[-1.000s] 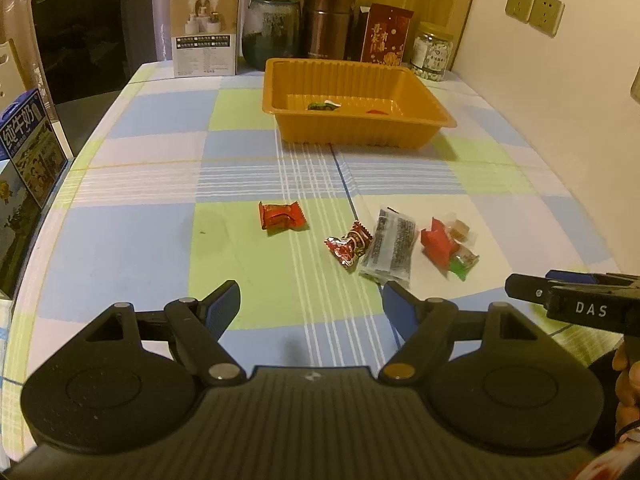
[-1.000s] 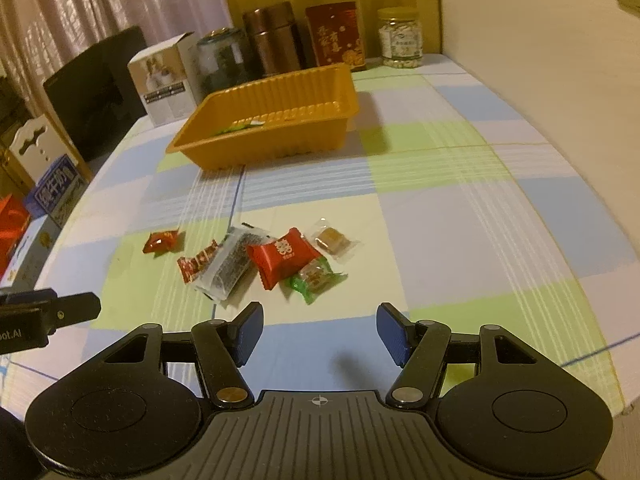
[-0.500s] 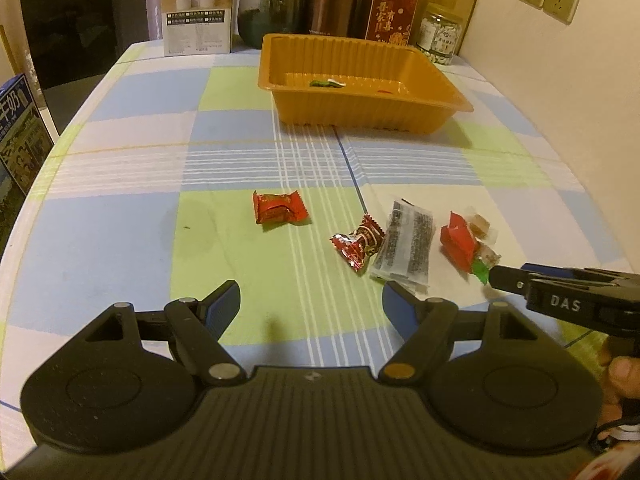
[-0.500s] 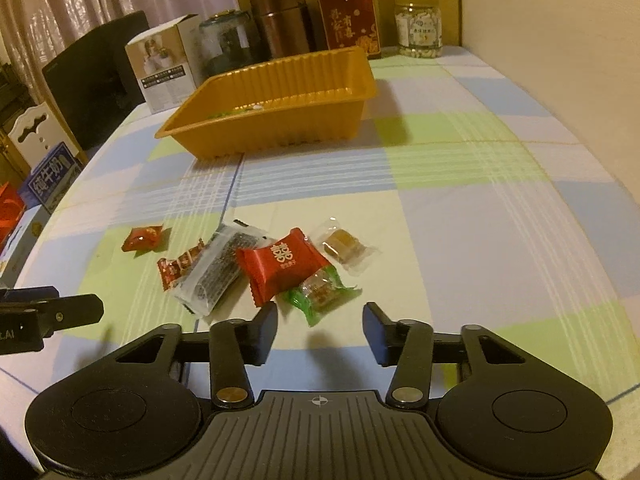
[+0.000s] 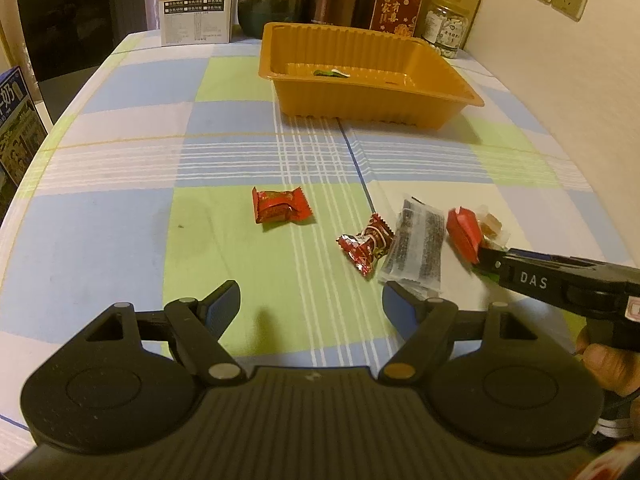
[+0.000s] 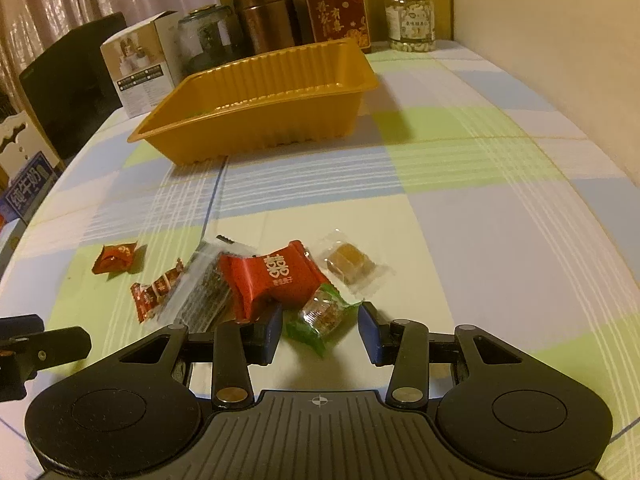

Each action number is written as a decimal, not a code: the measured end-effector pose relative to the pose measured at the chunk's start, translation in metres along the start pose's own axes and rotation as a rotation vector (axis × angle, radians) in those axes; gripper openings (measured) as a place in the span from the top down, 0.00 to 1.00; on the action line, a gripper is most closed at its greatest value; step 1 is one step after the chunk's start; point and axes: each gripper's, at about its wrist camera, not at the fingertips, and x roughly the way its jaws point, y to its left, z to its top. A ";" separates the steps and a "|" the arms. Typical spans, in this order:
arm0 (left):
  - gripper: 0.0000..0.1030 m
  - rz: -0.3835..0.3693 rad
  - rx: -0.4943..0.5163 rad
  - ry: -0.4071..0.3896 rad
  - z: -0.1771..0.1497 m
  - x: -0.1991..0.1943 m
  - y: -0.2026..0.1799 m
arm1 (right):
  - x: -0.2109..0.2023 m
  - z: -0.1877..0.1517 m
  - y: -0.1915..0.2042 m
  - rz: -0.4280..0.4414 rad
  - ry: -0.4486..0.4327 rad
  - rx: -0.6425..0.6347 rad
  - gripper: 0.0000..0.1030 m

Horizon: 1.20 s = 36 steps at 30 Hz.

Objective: Organize snacks
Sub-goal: 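Close the left tool on the brown-wrapped candy while the right tool grasps the green-wrapped candy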

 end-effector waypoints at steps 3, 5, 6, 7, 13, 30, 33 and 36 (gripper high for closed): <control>0.26 -0.003 0.001 0.004 0.000 0.002 0.000 | 0.003 0.000 0.006 -0.024 -0.010 -0.026 0.58; 0.26 -0.003 0.003 0.006 -0.001 0.003 0.000 | 0.004 -0.001 0.010 -0.041 -0.012 -0.060 0.59; 0.26 -0.002 0.004 0.006 -0.001 0.004 0.001 | 0.004 -0.002 0.012 -0.052 -0.011 -0.079 0.60; 0.26 -0.002 0.006 0.006 -0.001 0.004 0.001 | 0.004 -0.003 0.013 -0.060 -0.012 -0.093 0.68; 0.26 -0.001 0.030 -0.003 0.000 0.005 0.000 | 0.001 -0.007 0.006 -0.068 -0.005 -0.096 0.71; 0.37 -0.019 0.393 -0.051 0.022 0.050 -0.031 | -0.020 -0.010 -0.015 -0.081 -0.012 -0.049 0.71; 0.45 -0.057 0.430 -0.024 0.023 0.062 -0.034 | -0.019 -0.009 -0.015 -0.077 -0.016 -0.046 0.71; 0.56 -0.088 0.444 -0.018 0.025 0.068 -0.036 | -0.018 -0.008 -0.017 -0.078 -0.015 -0.039 0.71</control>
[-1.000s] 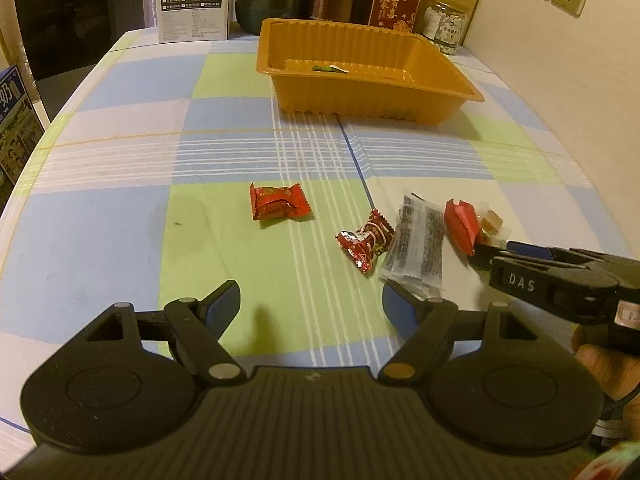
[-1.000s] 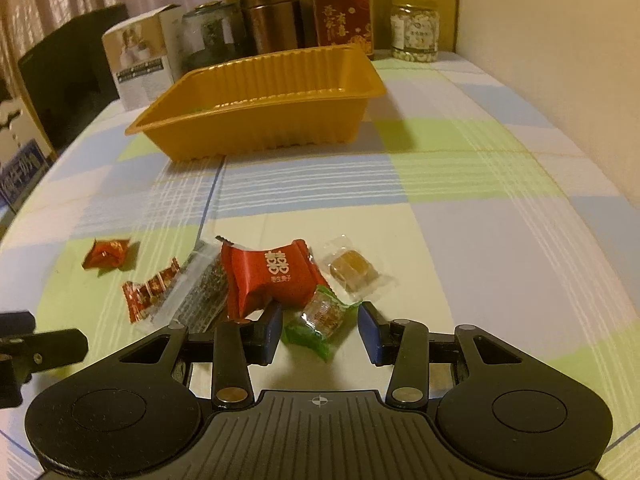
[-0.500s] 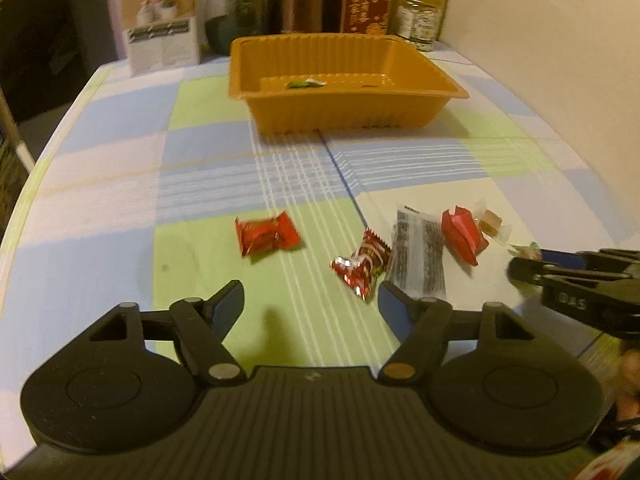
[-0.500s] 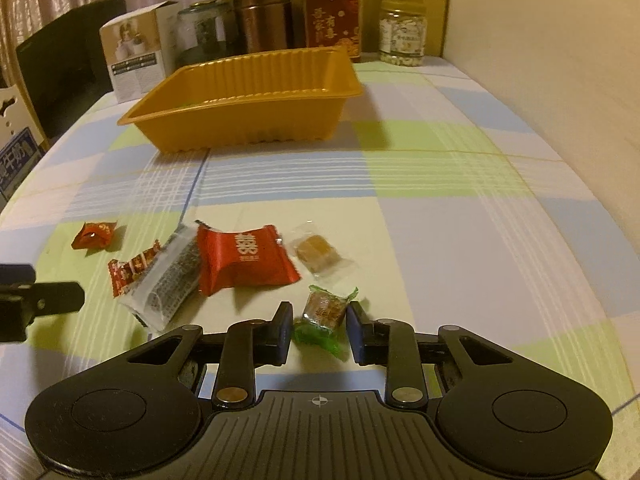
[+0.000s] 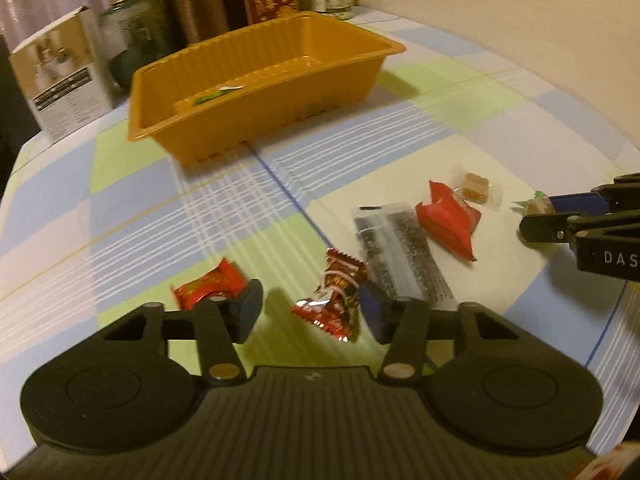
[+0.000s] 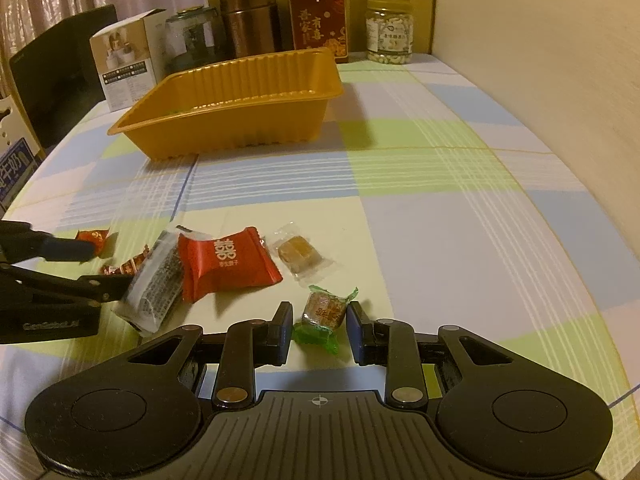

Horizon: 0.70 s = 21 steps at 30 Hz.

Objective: Organize snacks
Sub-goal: 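Close the left tool on the brown-wrapped candy while the right tool grasps the green-wrapped candy, then lift both held candies off the table toward the orange tray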

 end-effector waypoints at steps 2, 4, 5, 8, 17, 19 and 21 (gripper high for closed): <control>0.60 -0.010 0.008 0.009 0.001 0.004 -0.001 | 0.001 0.000 -0.002 -0.002 0.001 0.006 0.71; 0.65 -0.018 0.011 0.013 0.002 0.005 -0.001 | 0.002 0.001 -0.003 -0.003 0.002 0.009 0.71; 0.66 -0.025 0.008 0.014 0.002 0.006 -0.001 | 0.002 0.001 -0.003 -0.003 0.001 0.010 0.71; 0.74 -0.041 -0.007 0.023 0.002 0.005 -0.002 | 0.002 0.002 -0.003 0.001 0.003 0.015 0.71; 0.80 -0.003 -0.161 0.041 -0.009 -0.017 -0.003 | -0.010 0.004 -0.001 0.009 -0.017 0.014 0.71; 0.81 0.007 -0.192 0.038 -0.013 -0.025 -0.002 | -0.016 0.006 -0.001 0.010 -0.029 0.013 0.71; 0.81 0.015 -0.219 0.033 -0.017 -0.035 -0.002 | -0.022 0.009 0.001 0.014 -0.040 0.011 0.71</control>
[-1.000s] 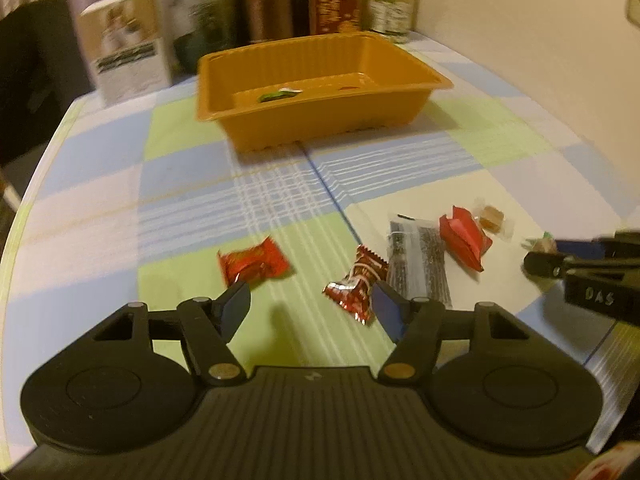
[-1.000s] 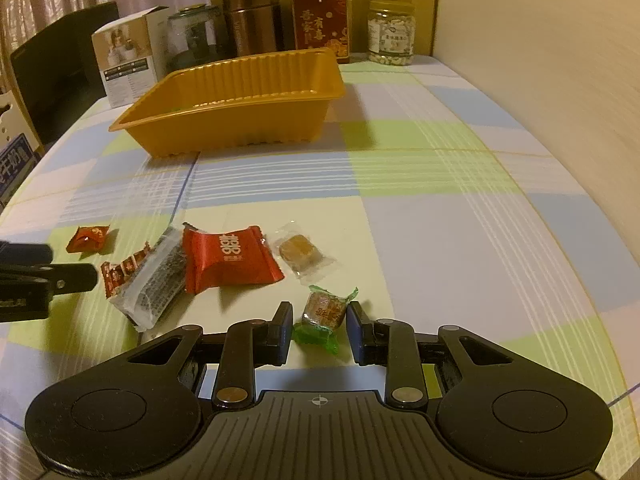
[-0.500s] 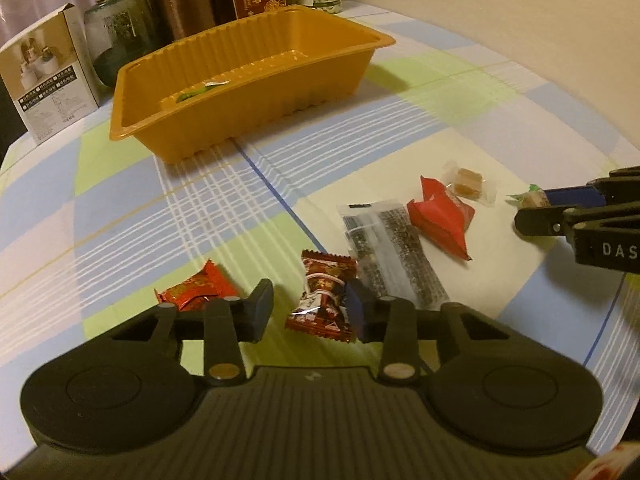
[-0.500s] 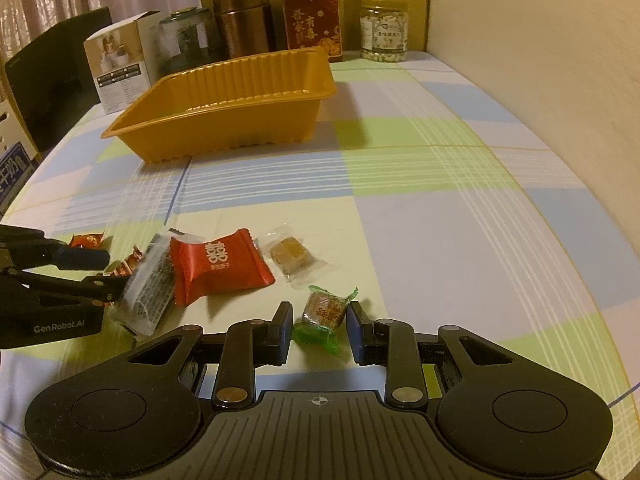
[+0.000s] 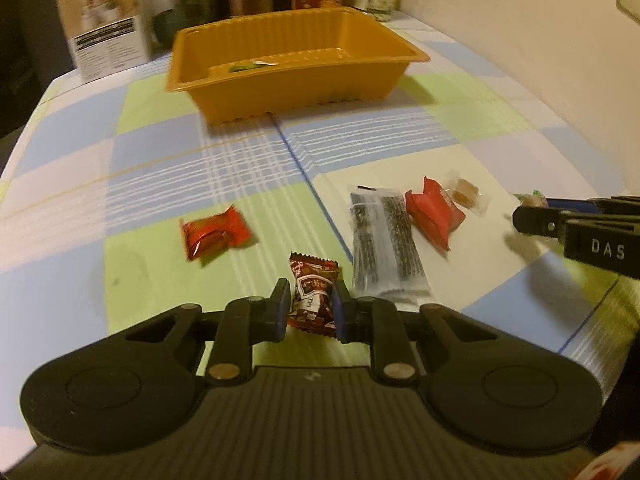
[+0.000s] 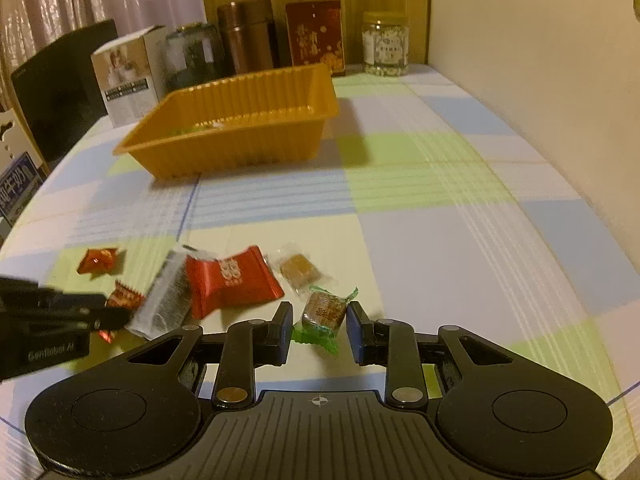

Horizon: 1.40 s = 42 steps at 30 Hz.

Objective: Organize snacks
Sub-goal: 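Lift both held candies off the table toward the orange tray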

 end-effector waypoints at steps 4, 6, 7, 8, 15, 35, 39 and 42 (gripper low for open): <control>0.82 0.010 -0.032 -0.004 -0.008 -0.014 0.000 | -0.012 0.003 0.005 0.008 -0.020 -0.005 0.71; 0.82 0.012 -0.037 -0.004 -0.011 -0.019 -0.001 | -0.018 0.004 0.008 0.012 -0.028 -0.006 0.71; 0.82 0.013 -0.038 -0.004 -0.013 -0.021 -0.001 | -0.021 0.004 0.009 0.014 -0.031 -0.008 0.71; 0.82 0.016 -0.040 -0.007 -0.015 -0.023 -0.001 | -0.025 0.004 0.010 0.017 -0.036 -0.010 0.71; 0.83 0.008 -0.085 -0.023 -0.021 -0.042 0.000 | -0.038 0.003 0.014 0.024 -0.044 -0.018 0.71; 0.83 -0.015 -0.166 -0.144 -0.006 -0.102 -0.006 | -0.076 0.008 0.028 0.062 -0.087 -0.052 0.71; 0.83 -0.025 -0.173 -0.160 -0.003 -0.109 -0.007 | -0.081 0.010 0.029 0.066 -0.092 -0.056 0.71; 0.83 -0.031 -0.169 -0.172 0.001 -0.113 -0.009 | -0.084 0.013 0.028 0.068 -0.095 -0.059 0.71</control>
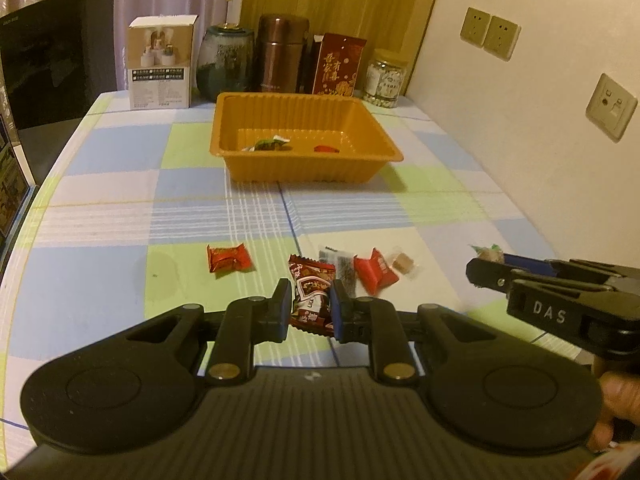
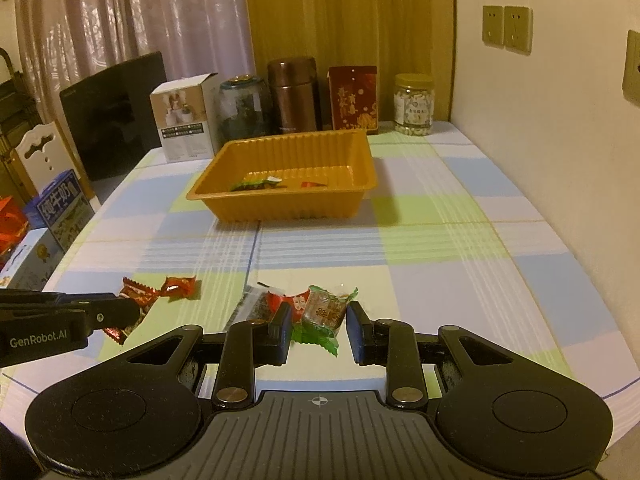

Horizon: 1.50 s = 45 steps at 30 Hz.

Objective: Organize snacks
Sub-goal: 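Lift both held candies off the table toward the orange tray, then carry both candies over the orange tray and lower them inside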

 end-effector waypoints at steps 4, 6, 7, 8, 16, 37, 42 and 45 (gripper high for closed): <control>0.83 -0.008 0.000 -0.011 0.003 -0.004 -0.002 | -0.003 0.002 0.000 0.001 -0.005 0.001 0.71; 0.83 -0.010 0.001 -0.016 0.004 -0.005 -0.003 | -0.004 0.003 -0.001 0.001 -0.006 0.003 0.71; 0.83 -0.010 0.002 -0.018 0.005 -0.005 -0.004 | -0.004 0.003 -0.001 0.001 -0.007 0.004 0.71; 0.83 -0.011 0.002 -0.019 0.005 -0.005 -0.004 | -0.004 0.003 -0.001 0.001 -0.006 0.004 0.71; 0.83 -0.020 0.005 -0.028 0.009 -0.004 -0.005 | -0.005 0.008 -0.003 0.000 -0.004 0.005 0.71; 0.83 -0.040 -0.003 -0.039 0.043 0.020 -0.004 | 0.028 0.044 -0.012 0.013 -0.004 0.014 0.71; 0.83 -0.039 -0.002 -0.046 0.063 0.033 -0.002 | 0.044 0.061 -0.016 0.025 0.002 0.024 0.71; 0.83 -0.038 -0.005 -0.052 0.076 0.042 -0.001 | 0.055 0.073 -0.020 0.034 0.005 0.030 0.71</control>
